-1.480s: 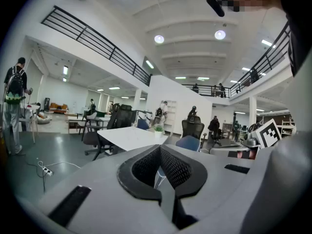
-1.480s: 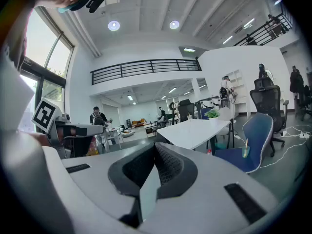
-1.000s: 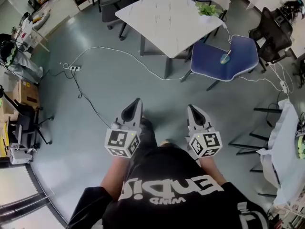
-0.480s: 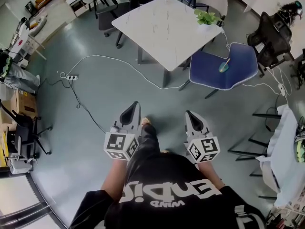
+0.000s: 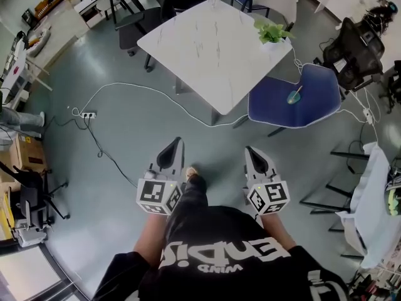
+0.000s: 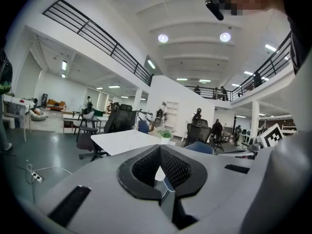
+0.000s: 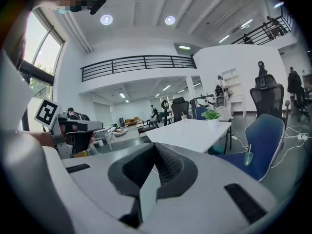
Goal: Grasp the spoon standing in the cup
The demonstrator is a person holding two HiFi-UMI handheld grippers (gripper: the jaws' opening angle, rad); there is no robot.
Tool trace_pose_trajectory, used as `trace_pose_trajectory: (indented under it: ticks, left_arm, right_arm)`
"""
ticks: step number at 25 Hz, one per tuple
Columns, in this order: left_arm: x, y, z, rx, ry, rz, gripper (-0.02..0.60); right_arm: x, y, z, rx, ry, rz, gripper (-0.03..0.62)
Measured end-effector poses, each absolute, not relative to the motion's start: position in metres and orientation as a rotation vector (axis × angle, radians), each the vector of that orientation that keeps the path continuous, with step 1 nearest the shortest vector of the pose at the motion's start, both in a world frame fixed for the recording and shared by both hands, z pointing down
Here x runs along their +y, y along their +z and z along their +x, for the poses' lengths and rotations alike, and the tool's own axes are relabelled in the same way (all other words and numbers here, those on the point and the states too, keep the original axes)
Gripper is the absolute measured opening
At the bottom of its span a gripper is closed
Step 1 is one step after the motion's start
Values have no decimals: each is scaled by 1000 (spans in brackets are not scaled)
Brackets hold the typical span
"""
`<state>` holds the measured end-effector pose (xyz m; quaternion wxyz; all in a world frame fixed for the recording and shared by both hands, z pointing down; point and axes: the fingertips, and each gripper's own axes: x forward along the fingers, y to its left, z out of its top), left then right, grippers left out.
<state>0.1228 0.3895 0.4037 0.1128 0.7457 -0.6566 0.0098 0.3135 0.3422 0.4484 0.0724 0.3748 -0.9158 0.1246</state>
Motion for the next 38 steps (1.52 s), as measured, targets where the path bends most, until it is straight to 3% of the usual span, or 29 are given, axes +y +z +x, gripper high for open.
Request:
trace_pose_trajectory:
  ticks: [15, 38]
  left_arm:
    - [289, 392, 41, -1813, 36, 2299, 14]
    - [208, 401, -26, -1795, 62, 2312, 14]
  right_arm:
    - [258, 433, 235, -2728, 363, 1288, 12]
    - [175, 442, 155, -2744, 355, 1276, 12]
